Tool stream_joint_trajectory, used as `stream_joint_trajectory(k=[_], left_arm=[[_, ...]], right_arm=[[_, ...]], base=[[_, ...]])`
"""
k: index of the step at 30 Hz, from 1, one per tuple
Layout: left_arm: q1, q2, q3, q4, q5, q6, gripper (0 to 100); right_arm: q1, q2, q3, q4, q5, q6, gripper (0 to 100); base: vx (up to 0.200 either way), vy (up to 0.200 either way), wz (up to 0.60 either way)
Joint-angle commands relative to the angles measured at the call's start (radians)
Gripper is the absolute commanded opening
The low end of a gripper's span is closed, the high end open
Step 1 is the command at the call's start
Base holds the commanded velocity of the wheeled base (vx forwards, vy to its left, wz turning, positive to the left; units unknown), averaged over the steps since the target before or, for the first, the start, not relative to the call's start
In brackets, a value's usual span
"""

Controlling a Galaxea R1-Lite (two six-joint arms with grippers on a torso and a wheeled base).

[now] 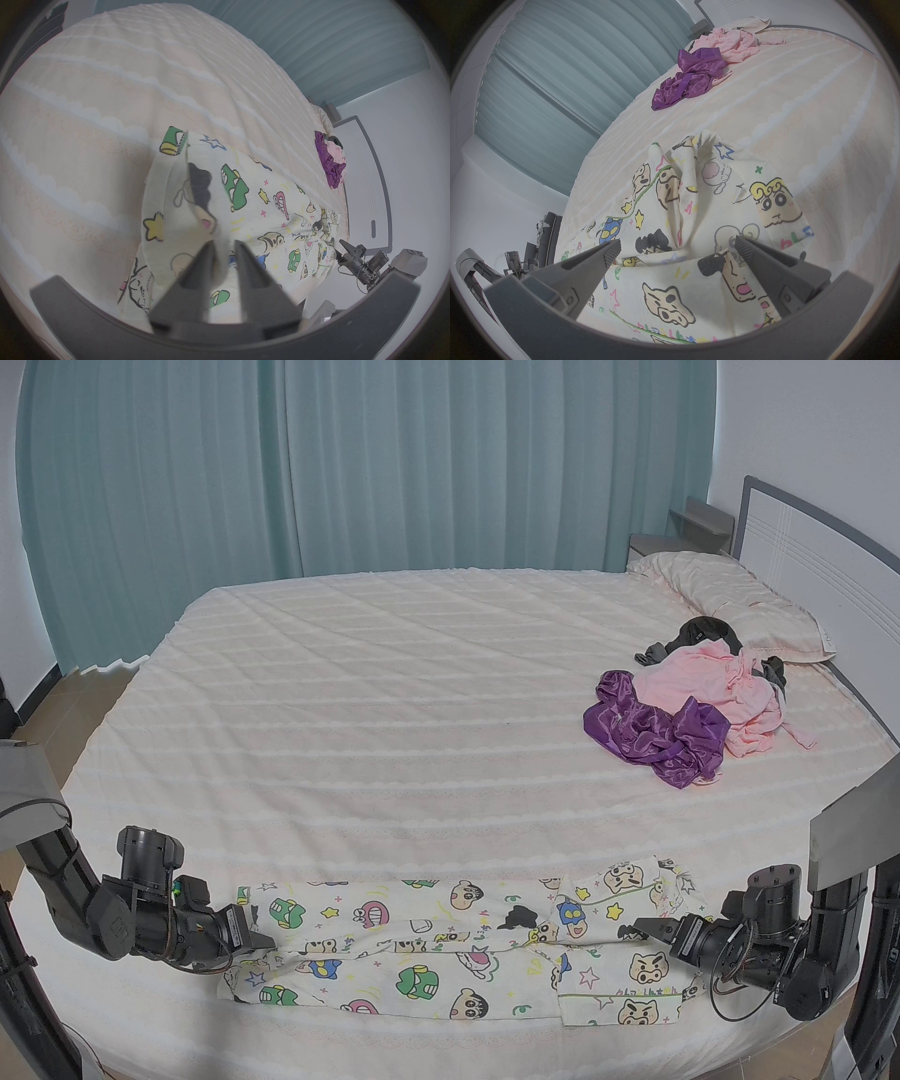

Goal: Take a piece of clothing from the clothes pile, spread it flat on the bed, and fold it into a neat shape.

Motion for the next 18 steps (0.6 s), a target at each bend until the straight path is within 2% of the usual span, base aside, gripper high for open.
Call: stream_joint_trajectory(k=[1,10,15,18], left_arm=[[0.002,0.011,0.000,0.001,0.005,-0.001,0],[0.014,-0.033,-0.002,-0.011,0.002,-0.004,0],[0.014,-0.101,-0.015,-0.005,-0.001,-0.013,0],[0.014,-0.102,-0.017,-0.005,-0.001,-0.013,0]], right_arm=[[0.000,0.002,-0.001,-0.008,0.000,0.000,100],[-0.015,-0.004,-0.014,-0.008,0.002,0.003,100],[-0.014,0.005,-0.053,-0.008,0.008,0.064,100],[-0.014,0.026,-0.073,-0.008,0.006,0.069,100]], base=[[0.000,0.000,0.00],[0.000,0.000,0.00],[0.000,0.000,0.00],[0.000,0.000,0.00]])
